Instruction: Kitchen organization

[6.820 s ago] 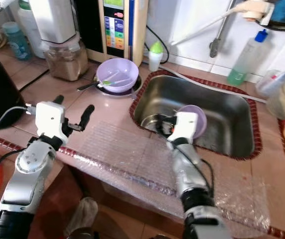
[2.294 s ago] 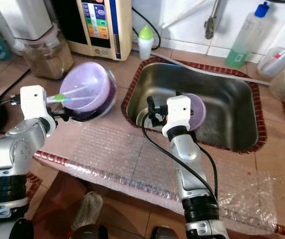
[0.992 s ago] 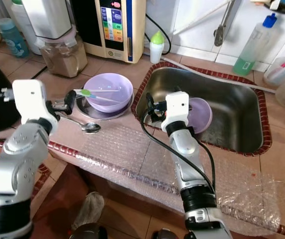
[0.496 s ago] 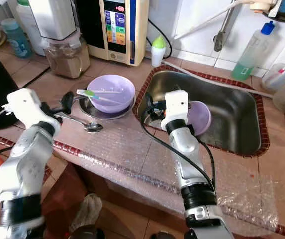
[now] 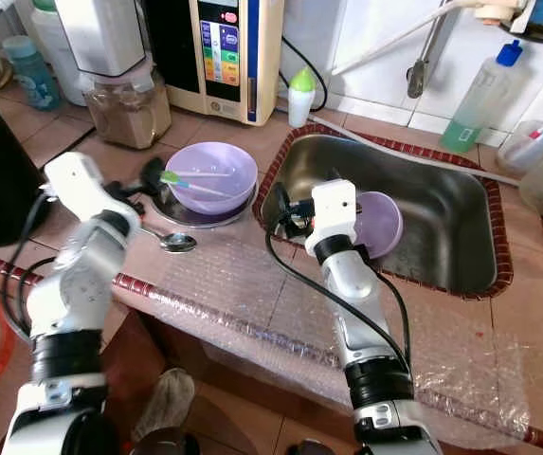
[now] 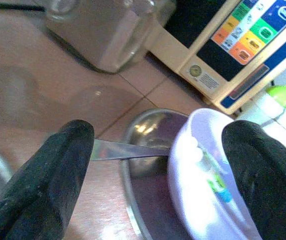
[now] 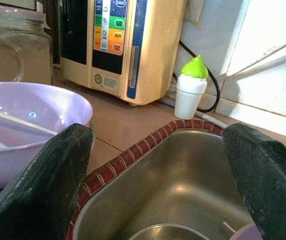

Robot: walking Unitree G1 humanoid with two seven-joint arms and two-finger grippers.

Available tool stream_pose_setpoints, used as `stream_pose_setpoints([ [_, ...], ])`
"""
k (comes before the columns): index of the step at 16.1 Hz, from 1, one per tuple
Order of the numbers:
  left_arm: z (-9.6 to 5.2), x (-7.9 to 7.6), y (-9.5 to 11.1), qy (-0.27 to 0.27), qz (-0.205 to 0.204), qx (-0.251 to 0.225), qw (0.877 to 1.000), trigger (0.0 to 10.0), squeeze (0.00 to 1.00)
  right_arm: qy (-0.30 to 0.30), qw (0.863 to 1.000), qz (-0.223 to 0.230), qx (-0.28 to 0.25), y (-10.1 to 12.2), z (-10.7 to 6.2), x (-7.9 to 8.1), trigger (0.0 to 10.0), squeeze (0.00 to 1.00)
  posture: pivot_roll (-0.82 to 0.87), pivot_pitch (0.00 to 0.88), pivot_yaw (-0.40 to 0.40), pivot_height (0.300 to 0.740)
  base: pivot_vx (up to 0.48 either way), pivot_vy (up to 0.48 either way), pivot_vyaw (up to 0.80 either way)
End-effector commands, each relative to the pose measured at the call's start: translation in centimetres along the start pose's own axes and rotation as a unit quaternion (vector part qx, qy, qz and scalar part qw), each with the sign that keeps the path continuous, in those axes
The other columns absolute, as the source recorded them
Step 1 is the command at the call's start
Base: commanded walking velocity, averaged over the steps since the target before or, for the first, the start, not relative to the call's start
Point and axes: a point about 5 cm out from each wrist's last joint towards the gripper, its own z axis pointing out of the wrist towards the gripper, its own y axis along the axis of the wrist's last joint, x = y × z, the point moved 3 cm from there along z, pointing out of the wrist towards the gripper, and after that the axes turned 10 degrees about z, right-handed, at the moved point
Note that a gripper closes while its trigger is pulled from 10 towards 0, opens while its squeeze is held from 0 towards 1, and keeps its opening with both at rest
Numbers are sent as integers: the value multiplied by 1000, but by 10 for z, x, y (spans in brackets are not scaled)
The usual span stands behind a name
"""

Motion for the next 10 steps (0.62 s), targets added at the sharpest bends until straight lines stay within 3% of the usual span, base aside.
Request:
stream_pose_setpoints([
  [1, 3, -7, 3, -13, -3, -7, 1000, 10000, 0, 1, 1000, -2, -5, 3, -2, 0, 10000, 0, 30, 7, -1, 740, 0, 0, 0],
  [2, 7, -9, 1, -19, -4, -5, 1000, 6510, 0, 1, 1000, -2, -5, 3, -1, 0, 10000, 0, 29, 5, 2, 740, 0, 0, 0],
  [3, 10, -12, -2, -23, -9, -1, 1000, 157, 0, 1, 1000, -1, -6, 3, -1, 1, 10000, 0, 28, 4, 3, 740, 0, 0, 0],
  [10, 21, -17, -5, -36, -18, 1, 999, 0, 0, 17, 1000, 8, 2, -1, -6, 7, 10000, 0, 21, 0, 15, 740, 0, 0, 0],
])
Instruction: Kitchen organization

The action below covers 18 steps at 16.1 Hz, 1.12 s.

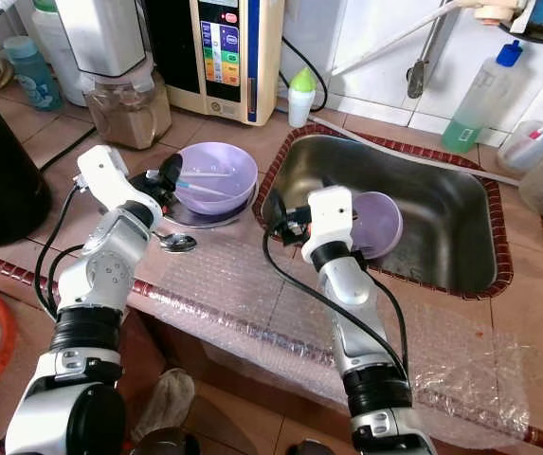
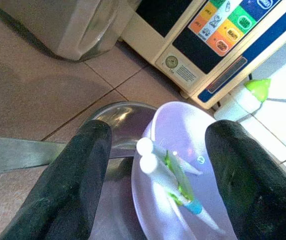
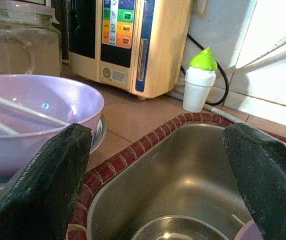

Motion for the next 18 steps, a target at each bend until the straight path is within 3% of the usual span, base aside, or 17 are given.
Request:
stream_pose_setpoints([
  [1, 2, -1, 3, -3, -1, -4, 1000, 0, 0, 8, 1000, 1, -8, 5, 0, 3, 10000, 0, 22, 0, 16, 740, 0, 0, 0],
  [18, 2, -4, 13, -5, -10, -23, 1000, 0, 0, 16, 1000, 5, 0, 1, 2, 8, 10000, 0, 34, 0, 13, 740, 0, 0, 0],
])
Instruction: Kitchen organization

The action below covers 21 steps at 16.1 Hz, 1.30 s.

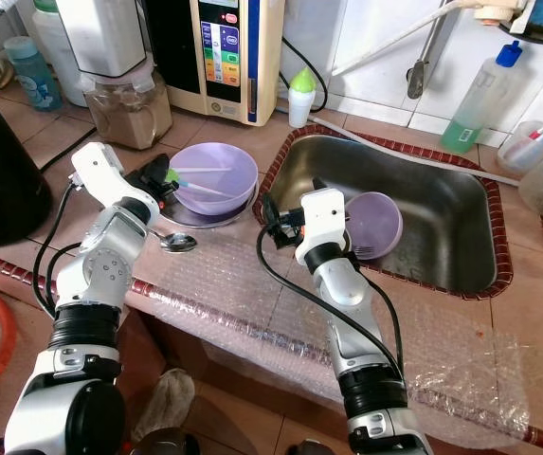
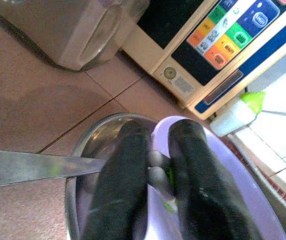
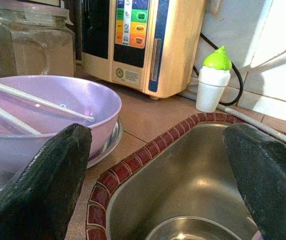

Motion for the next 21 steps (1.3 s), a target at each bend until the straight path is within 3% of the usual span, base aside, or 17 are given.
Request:
stream_pose_setpoints([
  [1, 2, -5, 6, -5, 6, -6, 1000, 0, 0, -1, 1000, -3, -4, 3, 1, 0, 10000, 0, 36, 0, 12, 740, 0, 0, 0],
  [4, 2, -6, 12, -3, 13, -17, 1000, 0, 0, -2, 1000, -4, -6, 4, 3, -1, 10000, 0, 37, 0, 15, 740, 0, 0, 0],
  [7, -3, -10, 39, -9, 35, -76, 996, 0, 0, -3, 1000, -3, -13, 7, 3, -2, 10000, 0, 38, 0, 18, 740, 0, 0, 0],
  [10, -4, -17, 53, -28, 56, -104, 993, 0, 0, -4, 1000, -6, -20, 13, 6, -9, 10000, 0, 36, 0, 16, 740, 0, 0, 0],
  [12, -5, -30, 62, -55, 82, -120, 988, 0, 0, 16, 999, -10, -25, 19, 9, -9, 10000, 0, 34, 0, 10, 740, 0, 0, 0],
  [15, -11, -73, 76, -140, 116, -158, 970, 0, 0, 110, 993, -28, -27, 26, 12, 17, 10000, 0, 36, 0, 5, 740, 0, 0, 0],
  [18, -18, -93, 81, -178, 150, -176, 956, 0, 0, 154, 987, -32, -16, 22, 10, 32, 10000, 0, 38, 0, 4, 740, 0, 0, 0],
  [21, -24, -107, 78, -207, 171, -177, 947, 0, 0, 161, 985, -47, -24, 23, 11, 34, 10000, 0, 41, 0, 4, 740, 0, 0, 0],
])
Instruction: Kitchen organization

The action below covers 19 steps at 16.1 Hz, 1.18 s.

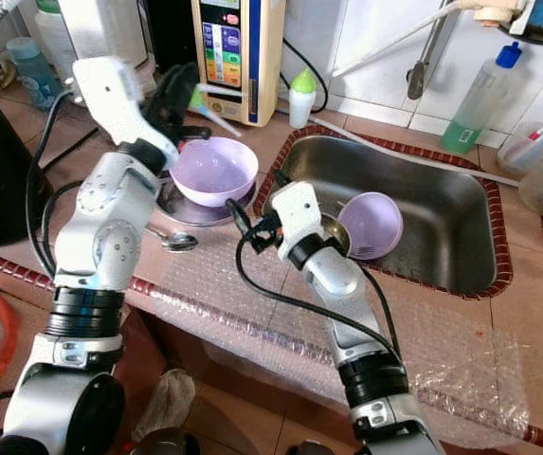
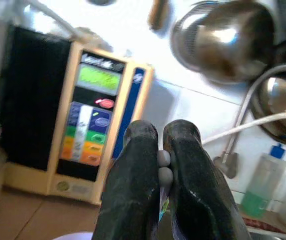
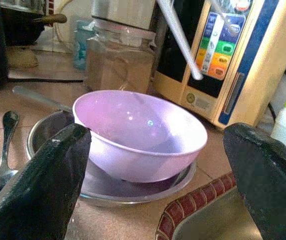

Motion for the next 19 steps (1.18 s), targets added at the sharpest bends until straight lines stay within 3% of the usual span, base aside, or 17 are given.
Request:
stream_pose_setpoints([
  [1, 0, -9, 5, -22, 10, -5, 1000, 0, 0, 4, 1000, -21, -20, 12, 4, -1, 10000, 0, 41, 0, 4, 740, 0, 0, 0],
  [4, -4, -30, 0, -64, 15, 7, 998, 0, 0, -12, 998, -62, -30, 16, 7, -5, 10000, 0, 42, 0, 6, 740, 0, 0, 0],
  [9, -18, -36, -19, -89, 15, 50, 995, 0, 0, -20, 995, -90, -27, 15, 17, -11, 10000, 0, 44, 0, 0, 740, 0, 0, 0],
  [10, -21, -39, -21, -96, 14, 55, 994, 0, 0, -19, 995, -95, -27, 15, 21, -13, 8471, 0, 47, 0, -4, 740, 0, 0, 0],
  [12, -23, -42, -22, -106, 14, 59, 993, 0, 0, -16, 995, -97, -29, 17, 28, -14, 392, 0, 53, 0, -12, 740, 0, 0, 0],
  [13, -24, -43, -22, -107, 14, 58, 992, 0, 0, -15, 995, -94, -30, 18, 31, -15, 0, 0, 56, 0, -15, 740, 0, 0, 0],
  [17, -25, -47, -19, -113, 13, 58, 992, 0, 0, -6, 996, -81, -33, 20, 42, -13, 0, 0, 61, 0, -20, 740, 0, 0, 0],
  [19, -25, -46, -19, -110, 12, 58, 992, 0, 0, -6, 998, -54, -26, 16, 44, -12, 0, 0, 62, 0, -21, 740, 0, 0, 0],
])
